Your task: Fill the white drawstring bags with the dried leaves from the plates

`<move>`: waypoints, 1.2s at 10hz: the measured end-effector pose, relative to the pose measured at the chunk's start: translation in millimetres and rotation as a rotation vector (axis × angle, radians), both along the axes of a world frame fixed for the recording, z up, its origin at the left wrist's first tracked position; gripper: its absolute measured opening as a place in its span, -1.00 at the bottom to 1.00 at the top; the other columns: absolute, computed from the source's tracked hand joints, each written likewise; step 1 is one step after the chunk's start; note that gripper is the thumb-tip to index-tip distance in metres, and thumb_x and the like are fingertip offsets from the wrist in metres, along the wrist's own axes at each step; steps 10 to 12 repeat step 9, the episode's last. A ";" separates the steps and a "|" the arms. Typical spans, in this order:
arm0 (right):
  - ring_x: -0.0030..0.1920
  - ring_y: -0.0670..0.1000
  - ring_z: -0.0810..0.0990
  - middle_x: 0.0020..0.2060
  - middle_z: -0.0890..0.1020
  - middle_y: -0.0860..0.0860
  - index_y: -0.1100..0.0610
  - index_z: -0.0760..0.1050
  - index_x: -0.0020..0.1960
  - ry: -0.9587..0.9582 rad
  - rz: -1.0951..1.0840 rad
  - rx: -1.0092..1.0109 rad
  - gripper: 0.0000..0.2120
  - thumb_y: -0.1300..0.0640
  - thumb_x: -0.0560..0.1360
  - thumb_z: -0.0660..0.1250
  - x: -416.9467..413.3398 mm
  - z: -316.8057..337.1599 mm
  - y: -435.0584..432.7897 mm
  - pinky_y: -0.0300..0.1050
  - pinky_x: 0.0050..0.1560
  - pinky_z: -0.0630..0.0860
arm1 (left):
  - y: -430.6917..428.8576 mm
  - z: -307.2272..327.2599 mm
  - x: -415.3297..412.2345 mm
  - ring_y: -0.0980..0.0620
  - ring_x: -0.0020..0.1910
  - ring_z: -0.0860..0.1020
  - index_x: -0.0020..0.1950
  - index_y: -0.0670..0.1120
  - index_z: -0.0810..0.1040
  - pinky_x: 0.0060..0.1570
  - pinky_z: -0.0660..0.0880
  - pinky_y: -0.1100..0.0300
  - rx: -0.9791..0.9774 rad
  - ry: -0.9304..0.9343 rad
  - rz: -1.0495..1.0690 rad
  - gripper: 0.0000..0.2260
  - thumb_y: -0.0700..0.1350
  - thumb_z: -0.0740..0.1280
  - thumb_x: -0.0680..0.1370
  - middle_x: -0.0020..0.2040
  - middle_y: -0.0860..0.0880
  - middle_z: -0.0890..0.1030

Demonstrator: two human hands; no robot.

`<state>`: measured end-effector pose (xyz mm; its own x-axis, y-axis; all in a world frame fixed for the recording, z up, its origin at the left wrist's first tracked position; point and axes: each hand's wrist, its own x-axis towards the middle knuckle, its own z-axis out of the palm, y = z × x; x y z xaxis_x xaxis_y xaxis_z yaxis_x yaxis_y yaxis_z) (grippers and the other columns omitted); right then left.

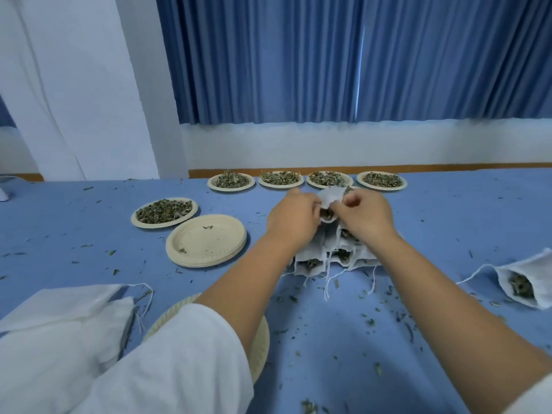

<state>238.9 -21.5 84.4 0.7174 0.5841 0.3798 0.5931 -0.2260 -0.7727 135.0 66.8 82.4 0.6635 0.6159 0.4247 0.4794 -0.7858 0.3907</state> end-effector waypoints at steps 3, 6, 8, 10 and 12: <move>-0.12 0.01 0.56 -0.17 0.60 0.04 0.02 0.48 -0.31 -0.199 -0.022 -0.173 -0.79 0.01 0.43 0.44 3.1 -11.7 -1.9 -0.17 -0.23 0.36 | 0.4 -17.7 -3.1 -0.13 -0.04 0.55 0.34 -0.05 0.44 -0.15 0.44 0.08 -0.006 0.006 0.028 -0.72 -0.06 0.16 0.64 0.19 -0.11 0.46; 0.19 0.12 0.41 0.03 0.51 0.07 0.06 0.47 -0.05 -0.256 -0.102 -0.185 -0.78 -0.01 0.42 0.43 -6.5 -14.5 -11.1 -0.10 -0.10 0.33 | -6.9 -18.6 -10.2 -0.08 -0.02 0.53 0.33 -0.05 0.47 -0.21 0.41 0.11 0.109 -0.012 0.072 -0.71 -0.05 0.18 0.63 0.19 -0.08 0.44; 0.26 0.13 0.35 0.16 0.47 0.08 0.05 0.45 0.27 -0.278 -0.071 -0.156 -0.58 0.03 0.44 0.39 -9.5 -21.2 -14.8 -0.11 -0.04 0.30 | -9.1 -23.2 -13.8 -0.08 0.15 0.42 0.31 -0.05 0.51 0.08 0.33 0.08 0.224 -0.036 0.115 -0.71 -0.05 0.22 0.60 0.19 -0.07 0.44; 0.18 0.06 0.38 0.04 0.47 0.00 0.04 0.50 0.21 -0.235 -0.052 -0.036 -0.67 0.06 0.45 0.36 -13.8 -22.2 -18.3 -0.17 -0.01 0.28 | -12.3 -22.6 -20.9 -0.06 0.16 0.42 0.32 -0.01 0.51 0.12 0.30 0.08 0.183 -0.076 0.127 -0.70 -0.05 0.25 0.59 0.20 -0.04 0.44; 0.18 0.06 0.38 0.04 0.47 0.00 0.04 0.50 0.21 -0.235 -0.052 -0.036 -0.67 0.06 0.45 0.36 -13.8 -22.2 -18.3 -0.17 -0.01 0.28 | -12.3 -22.6 -20.9 -0.06 0.16 0.42 0.32 -0.01 0.51 0.12 0.30 0.08 0.183 -0.076 0.127 -0.70 -0.05 0.25 0.59 0.20 -0.04 0.44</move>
